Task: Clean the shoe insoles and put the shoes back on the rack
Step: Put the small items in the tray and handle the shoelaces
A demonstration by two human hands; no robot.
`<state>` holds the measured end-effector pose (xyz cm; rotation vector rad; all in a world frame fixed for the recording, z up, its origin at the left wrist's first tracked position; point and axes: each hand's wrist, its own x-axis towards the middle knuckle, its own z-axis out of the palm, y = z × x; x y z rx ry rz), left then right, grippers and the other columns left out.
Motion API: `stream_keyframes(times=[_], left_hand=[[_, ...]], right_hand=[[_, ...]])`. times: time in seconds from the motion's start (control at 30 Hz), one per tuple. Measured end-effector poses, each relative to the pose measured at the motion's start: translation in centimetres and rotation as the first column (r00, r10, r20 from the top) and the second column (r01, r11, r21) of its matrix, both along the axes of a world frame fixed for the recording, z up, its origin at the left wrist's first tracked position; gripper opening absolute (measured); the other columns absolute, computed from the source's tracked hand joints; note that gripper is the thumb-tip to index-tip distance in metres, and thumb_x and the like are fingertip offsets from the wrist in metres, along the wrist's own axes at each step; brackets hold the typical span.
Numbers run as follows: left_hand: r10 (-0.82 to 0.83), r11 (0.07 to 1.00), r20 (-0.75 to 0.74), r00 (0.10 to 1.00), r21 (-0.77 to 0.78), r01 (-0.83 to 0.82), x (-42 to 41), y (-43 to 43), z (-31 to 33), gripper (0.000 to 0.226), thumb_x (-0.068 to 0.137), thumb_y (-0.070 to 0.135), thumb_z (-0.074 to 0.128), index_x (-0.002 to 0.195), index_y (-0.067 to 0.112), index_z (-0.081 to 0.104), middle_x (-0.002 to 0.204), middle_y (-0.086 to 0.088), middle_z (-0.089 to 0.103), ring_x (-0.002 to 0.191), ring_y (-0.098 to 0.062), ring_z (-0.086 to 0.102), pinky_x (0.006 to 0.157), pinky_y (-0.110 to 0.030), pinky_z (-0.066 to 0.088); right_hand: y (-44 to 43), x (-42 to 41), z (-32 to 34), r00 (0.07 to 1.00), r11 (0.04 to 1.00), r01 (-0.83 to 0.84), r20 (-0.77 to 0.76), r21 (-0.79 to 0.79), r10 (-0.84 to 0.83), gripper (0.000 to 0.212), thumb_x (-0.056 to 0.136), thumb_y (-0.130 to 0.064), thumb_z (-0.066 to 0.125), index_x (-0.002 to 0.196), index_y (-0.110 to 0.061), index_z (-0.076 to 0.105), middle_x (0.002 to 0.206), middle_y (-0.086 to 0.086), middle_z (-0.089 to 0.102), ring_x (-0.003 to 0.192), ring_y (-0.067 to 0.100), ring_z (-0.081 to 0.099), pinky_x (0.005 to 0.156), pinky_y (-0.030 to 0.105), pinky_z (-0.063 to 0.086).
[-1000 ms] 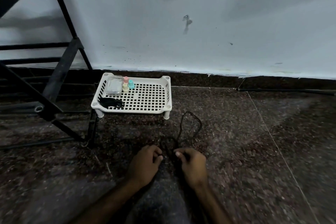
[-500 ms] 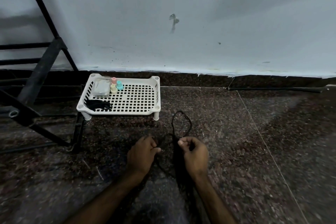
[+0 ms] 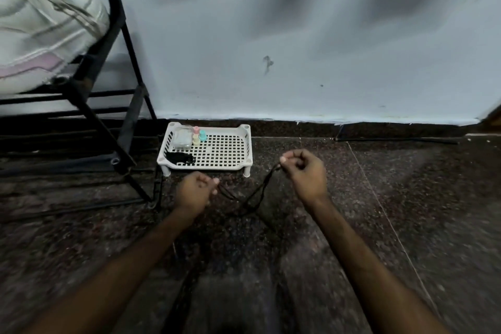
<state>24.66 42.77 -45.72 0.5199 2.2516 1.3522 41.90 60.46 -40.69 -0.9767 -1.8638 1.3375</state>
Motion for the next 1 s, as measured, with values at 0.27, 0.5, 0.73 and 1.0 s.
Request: stream_keyframes(times=[0.27, 0.5, 0.73, 1.0], left_hand=[[-0.040, 0.962, 0.064, 0.997, -0.267, 0.056, -2.0, -9.7, -3.5, 0.034, 0.094, 0.024, 0.059, 0.065, 0.008, 0.058, 0.055, -0.005, 0.060, 0.040, -0.017, 0.043, 0.041, -0.017, 0.029], [-0.414, 0.547, 0.322, 0.851, -0.659, 0.516, -3.8, -15.7, -6.2, 0.033, 0.092, 0.032, 0.061, 0.064, 0.014, 0.058, 0.049, 0.003, 0.062, 0.038, -0.011, 0.047, 0.040, -0.020, 0.033], [-0.650, 0.491, -0.224, 0.726, -0.854, 0.175, -3.8, -11.8, -4.1, 0.043, 0.086, 0.055, 0.054, 0.110, 0.020, 0.053, 0.111, -0.005, 0.065, 0.104, -0.024, 0.063, 0.083, -0.031, 0.048], [-0.526, 0.793, -0.373, 0.765, -0.540, 0.282, -0.5, -0.7, -7.6, 0.029, 0.088, 0.037, 0.062, 0.109, 0.018, 0.063, 0.110, -0.006, 0.060, 0.103, -0.027, 0.059, 0.089, -0.037, 0.048]], right_hand=[[-4.7, 4.5, -10.0, 0.954, 0.965, 0.026, 0.294, -0.261, 0.054, 0.018, 0.085, -0.003, 0.064, 0.081, -0.021, 0.066, 0.072, 0.000, 0.072, 0.063, 0.015, 0.062, 0.068, 0.035, 0.052], [-5.2, 7.4, -11.2, 0.618, 0.955, -0.290, 0.748, -0.070, 0.243, 0.014, 0.085, -0.031, 0.067, 0.071, -0.029, 0.063, 0.073, -0.008, 0.067, 0.069, 0.006, 0.063, 0.062, 0.020, 0.045], [-5.4, 2.5, -9.8, 0.716, 0.867, -0.440, 0.674, 0.236, 0.180, 0.012, 0.090, -0.024, 0.059, 0.097, -0.022, 0.069, 0.097, -0.001, 0.070, 0.092, 0.019, 0.065, 0.079, 0.031, 0.050], [-4.0, 4.4, -11.5, 0.889, 0.981, -0.039, 0.454, 0.192, -0.054, 0.015, 0.088, -0.006, 0.064, 0.094, -0.014, 0.075, 0.094, 0.000, 0.074, 0.086, 0.013, 0.067, 0.075, 0.010, 0.038]])
